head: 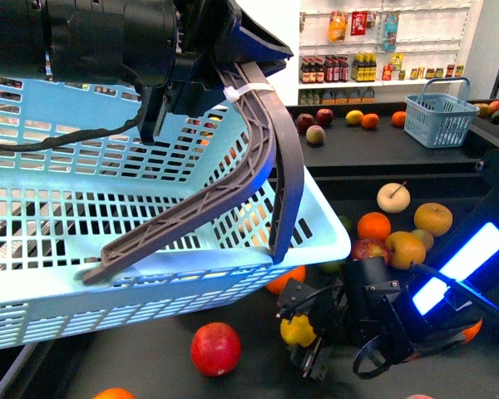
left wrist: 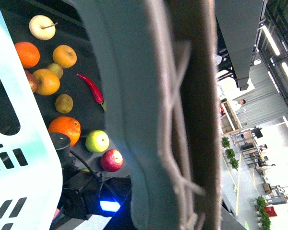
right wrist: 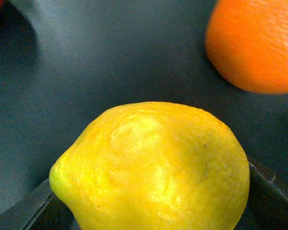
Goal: Pick lemon from shelf
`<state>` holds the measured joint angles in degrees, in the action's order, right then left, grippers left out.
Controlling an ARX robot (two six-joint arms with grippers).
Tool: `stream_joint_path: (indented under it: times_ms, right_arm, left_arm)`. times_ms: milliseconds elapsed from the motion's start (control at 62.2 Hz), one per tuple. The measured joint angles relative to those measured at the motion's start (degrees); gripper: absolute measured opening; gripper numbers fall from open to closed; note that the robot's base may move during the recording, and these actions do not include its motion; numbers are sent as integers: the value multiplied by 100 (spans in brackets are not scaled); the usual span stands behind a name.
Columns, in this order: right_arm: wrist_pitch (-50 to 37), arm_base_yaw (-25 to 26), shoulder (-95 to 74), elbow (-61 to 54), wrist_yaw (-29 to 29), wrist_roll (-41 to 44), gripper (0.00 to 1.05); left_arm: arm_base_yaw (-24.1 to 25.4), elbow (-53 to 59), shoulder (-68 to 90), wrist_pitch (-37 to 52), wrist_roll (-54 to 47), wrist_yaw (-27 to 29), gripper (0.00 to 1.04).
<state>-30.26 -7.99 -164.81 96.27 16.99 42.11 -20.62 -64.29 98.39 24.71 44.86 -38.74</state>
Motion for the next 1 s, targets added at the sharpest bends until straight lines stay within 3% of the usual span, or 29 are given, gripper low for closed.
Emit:
stream_joint_path:
  times_ms: [145, 241, 354, 482, 739, 852, 996]
  right_arm:
    - [-846, 472, 649, -905, -190, -173, 88]
    - [-1513, 1051, 1462, -1757, -234, -592, 88]
    - [-1930, 1718, 2868, -2776, -240, -1635, 88]
    - [-1827, 1961, 4400, -3536, 42, -2914, 88]
    - [-1049, 1552, 5737, -4057, 1003, -5012, 88]
    - [-732, 811, 5956, -4245, 1204, -6030, 88]
    - [-566, 120, 5939, -4258, 1104, -6360, 88]
  left_arm:
    - [0, 0, 0, 0, 0, 0, 7]
    - [0, 0, 0, 0, 0, 2, 7]
    - [0, 0, 0, 0, 0, 0, 7]
    - [0, 0, 0, 0, 0, 0, 7]
    - [0, 0, 0, 0, -2, 2, 7]
    - [0, 0, 0, 0, 0, -2, 7]
    - [0, 0, 0, 0, -2, 0, 7]
